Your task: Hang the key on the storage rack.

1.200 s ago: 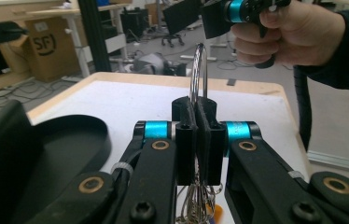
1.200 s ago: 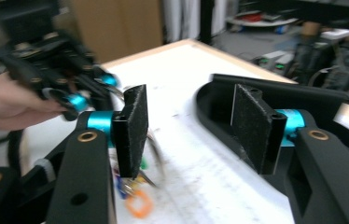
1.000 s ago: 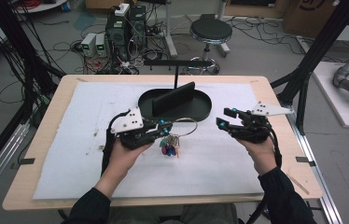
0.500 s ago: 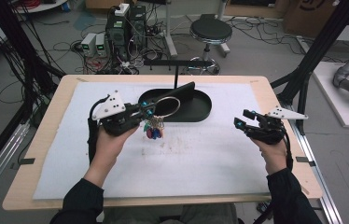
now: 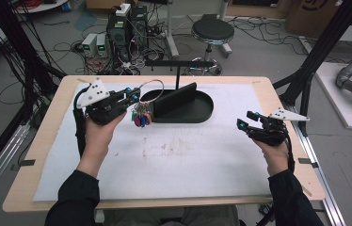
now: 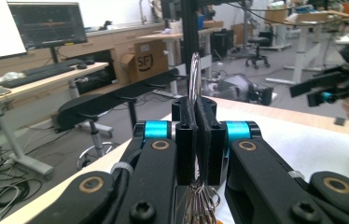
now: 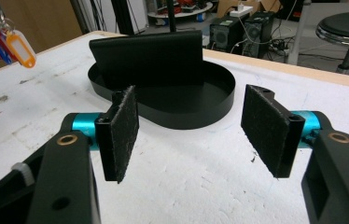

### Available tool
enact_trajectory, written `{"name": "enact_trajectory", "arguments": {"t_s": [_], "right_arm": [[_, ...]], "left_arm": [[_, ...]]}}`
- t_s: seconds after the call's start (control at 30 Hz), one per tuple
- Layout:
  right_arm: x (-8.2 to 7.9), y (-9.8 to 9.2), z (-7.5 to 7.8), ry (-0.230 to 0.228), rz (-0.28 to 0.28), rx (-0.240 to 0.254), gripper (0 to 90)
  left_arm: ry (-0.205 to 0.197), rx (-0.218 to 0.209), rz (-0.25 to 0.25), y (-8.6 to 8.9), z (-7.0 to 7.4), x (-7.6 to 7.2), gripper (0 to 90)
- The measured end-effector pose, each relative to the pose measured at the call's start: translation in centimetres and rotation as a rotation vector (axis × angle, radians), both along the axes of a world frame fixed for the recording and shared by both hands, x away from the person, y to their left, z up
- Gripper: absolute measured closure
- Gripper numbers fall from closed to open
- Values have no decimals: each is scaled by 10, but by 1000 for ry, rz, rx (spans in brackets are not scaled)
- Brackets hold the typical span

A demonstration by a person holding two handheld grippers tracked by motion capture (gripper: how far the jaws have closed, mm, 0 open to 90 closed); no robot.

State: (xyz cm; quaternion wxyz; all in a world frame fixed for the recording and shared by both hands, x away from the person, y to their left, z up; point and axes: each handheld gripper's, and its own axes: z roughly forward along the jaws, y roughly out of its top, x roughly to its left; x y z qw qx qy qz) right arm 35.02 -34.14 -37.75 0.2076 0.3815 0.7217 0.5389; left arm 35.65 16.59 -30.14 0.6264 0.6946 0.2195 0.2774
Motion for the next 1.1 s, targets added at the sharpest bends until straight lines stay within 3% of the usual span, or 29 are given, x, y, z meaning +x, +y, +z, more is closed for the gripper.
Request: {"name": "enact_trajectory", "arguments": {"t_s": [0.37, 1.1], "right_arm": [[2, -4, -3, 12, -28, 3, 365], [4, -8, -4, 17, -39, 15, 363]], "left_arm": [[6, -9, 69, 6, 2, 21, 865], [-5, -2, 142, -1, 0, 54, 865]]}}
